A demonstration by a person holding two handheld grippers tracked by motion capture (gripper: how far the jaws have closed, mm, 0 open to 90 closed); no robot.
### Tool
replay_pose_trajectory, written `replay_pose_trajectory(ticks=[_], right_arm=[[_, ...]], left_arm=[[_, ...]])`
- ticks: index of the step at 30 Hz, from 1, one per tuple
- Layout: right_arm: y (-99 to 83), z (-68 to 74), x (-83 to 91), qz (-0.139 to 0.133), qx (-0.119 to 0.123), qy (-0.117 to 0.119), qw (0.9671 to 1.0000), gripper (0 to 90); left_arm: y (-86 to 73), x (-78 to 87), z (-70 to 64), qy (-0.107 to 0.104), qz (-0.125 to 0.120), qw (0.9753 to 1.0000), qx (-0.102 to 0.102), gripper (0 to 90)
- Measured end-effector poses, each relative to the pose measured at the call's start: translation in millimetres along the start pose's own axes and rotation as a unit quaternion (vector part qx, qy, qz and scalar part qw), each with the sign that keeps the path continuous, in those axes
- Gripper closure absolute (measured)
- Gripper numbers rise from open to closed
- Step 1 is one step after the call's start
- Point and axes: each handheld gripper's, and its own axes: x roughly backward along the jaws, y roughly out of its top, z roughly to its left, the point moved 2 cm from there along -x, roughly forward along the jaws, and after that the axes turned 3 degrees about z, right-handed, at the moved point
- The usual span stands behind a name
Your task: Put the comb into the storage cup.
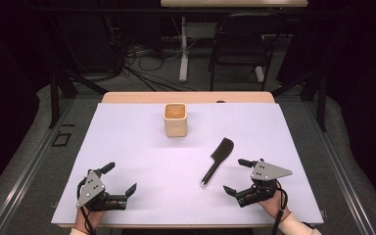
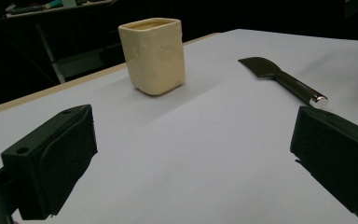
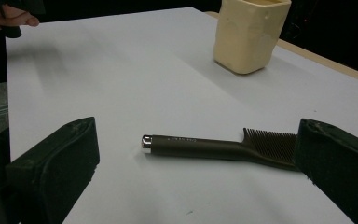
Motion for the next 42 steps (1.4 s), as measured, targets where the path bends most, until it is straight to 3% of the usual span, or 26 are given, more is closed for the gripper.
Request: replay_pose_trajectory(ticks=[26,42], right_arm=[[16.1,5.1,-50.4,0.031,0.01,0.02,0.9993,0.0],[20.2,4.6,-66.9,0.041,0.001,0.03,0.9987,0.0]], left_arm=[[0.3,0.4,0.2,0.008,0.0,1.0,-0.002,0.8],[0.0,0.3,0.5,0.008,0.002,1.0,0.001,0.4]])
